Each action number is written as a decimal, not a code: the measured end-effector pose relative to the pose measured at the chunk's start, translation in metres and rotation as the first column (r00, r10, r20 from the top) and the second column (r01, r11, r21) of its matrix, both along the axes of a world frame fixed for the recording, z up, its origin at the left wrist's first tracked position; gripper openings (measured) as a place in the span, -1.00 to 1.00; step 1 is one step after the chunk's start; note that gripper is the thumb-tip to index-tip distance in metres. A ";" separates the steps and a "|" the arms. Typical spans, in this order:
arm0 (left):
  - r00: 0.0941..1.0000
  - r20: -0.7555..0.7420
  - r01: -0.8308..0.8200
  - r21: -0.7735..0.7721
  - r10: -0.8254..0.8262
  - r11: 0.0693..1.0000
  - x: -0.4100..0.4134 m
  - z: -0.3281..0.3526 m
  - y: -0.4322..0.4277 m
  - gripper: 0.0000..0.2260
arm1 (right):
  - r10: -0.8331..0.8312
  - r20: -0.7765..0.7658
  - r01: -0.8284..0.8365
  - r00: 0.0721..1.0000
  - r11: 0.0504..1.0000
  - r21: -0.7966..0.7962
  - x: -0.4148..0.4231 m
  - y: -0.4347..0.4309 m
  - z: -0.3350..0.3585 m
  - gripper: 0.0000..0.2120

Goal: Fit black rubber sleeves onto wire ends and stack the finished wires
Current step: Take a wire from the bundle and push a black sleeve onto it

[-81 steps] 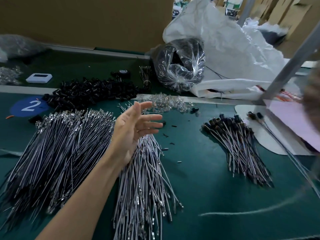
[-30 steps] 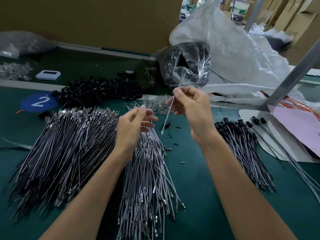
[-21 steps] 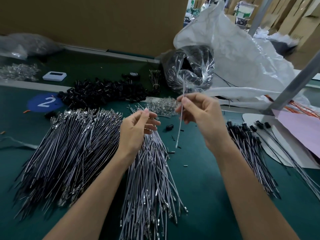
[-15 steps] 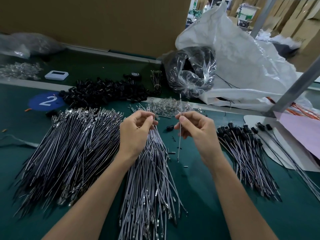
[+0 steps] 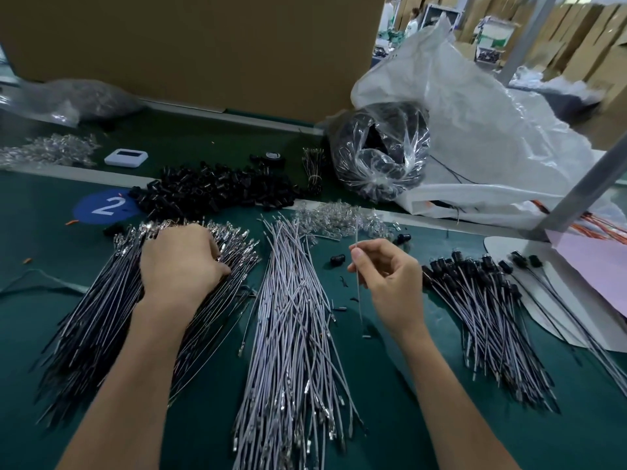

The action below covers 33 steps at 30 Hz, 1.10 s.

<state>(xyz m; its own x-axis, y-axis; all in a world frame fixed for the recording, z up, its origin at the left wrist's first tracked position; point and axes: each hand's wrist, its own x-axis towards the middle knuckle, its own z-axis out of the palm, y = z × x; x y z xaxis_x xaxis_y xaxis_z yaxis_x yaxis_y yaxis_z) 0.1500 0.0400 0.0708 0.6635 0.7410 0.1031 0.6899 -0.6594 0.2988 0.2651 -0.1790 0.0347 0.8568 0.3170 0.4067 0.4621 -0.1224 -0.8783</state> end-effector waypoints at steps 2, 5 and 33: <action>0.996 0.084 0.008 -0.051 -0.004 0.999 0.001 -0.005 0.000 -0.88 | -0.006 0.010 0.006 1.000 1.000 -0.005 0.001 0.001 0.000 -0.95; 0.975 0.223 0.004 -0.110 0.021 0.994 0.001 -0.012 0.001 -0.88 | -0.002 0.013 0.002 1.000 1.000 0.000 0.001 0.002 0.000 -0.95; 0.376 0.927 0.856 -0.343 -0.009 0.386 0.044 -0.015 -0.093 -0.89 | 0.358 -0.525 -0.065 0.772 0.867 0.495 -0.005 0.000 0.021 -0.93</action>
<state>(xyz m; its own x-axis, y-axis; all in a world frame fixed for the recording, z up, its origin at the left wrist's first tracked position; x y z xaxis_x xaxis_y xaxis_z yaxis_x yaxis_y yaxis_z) 0.1945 -0.0533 0.0561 0.8470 0.3757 0.3762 -0.4114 0.0148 0.9114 0.2601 -0.1791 0.0553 0.8980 0.4398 -0.0110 -0.1899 0.3650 -0.9114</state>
